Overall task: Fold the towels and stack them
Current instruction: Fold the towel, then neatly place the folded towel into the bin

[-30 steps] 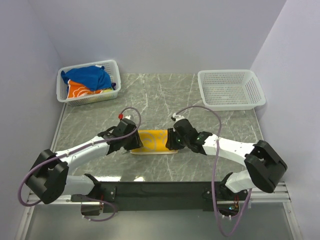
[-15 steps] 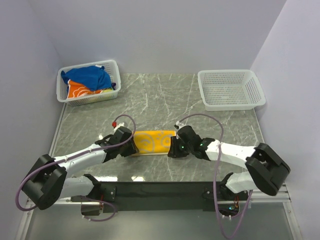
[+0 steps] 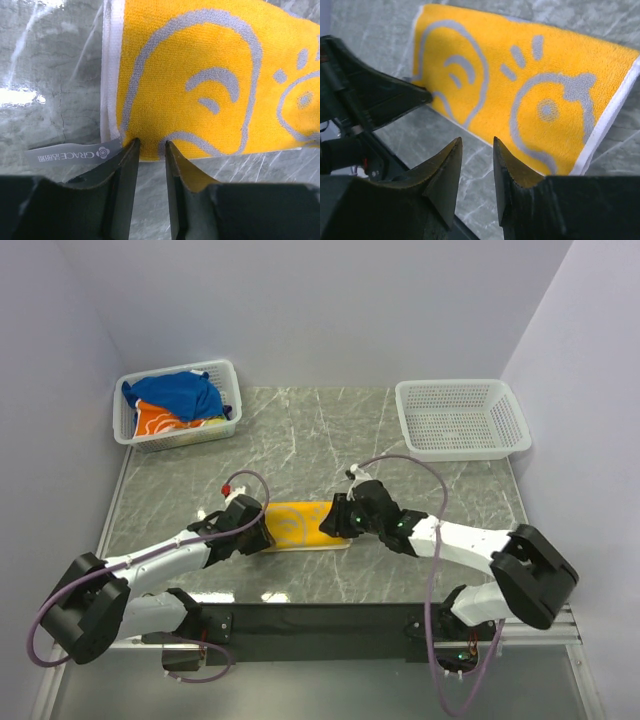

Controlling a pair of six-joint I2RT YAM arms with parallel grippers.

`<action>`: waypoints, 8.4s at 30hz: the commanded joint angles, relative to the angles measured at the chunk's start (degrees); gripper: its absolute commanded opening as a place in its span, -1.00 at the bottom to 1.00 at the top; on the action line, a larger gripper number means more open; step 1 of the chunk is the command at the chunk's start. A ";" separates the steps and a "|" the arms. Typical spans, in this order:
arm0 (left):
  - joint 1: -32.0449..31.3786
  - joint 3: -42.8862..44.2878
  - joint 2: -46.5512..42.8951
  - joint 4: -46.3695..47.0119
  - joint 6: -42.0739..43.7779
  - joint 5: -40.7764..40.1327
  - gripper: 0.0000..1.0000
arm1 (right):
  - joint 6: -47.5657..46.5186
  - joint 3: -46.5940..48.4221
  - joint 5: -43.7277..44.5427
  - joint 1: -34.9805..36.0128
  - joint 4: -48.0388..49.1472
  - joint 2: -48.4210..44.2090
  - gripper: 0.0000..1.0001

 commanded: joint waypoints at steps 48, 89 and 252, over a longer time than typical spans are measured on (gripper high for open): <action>6.65 -5.56 -5.94 0.56 -0.81 3.71 -0.36 | 11.10 -14.82 -11.64 -11.50 22.07 -1.34 -0.25; -12.67 29.48 7.91 -22.46 9.30 -14.38 0.86 | -9.04 -4.07 7.53 -22.22 -18.01 -20.83 0.95; 20.18 29.33 16.65 -14.47 27.58 -9.38 0.99 | -64.32 76.33 19.21 -51.93 -36.47 49.63 -1.00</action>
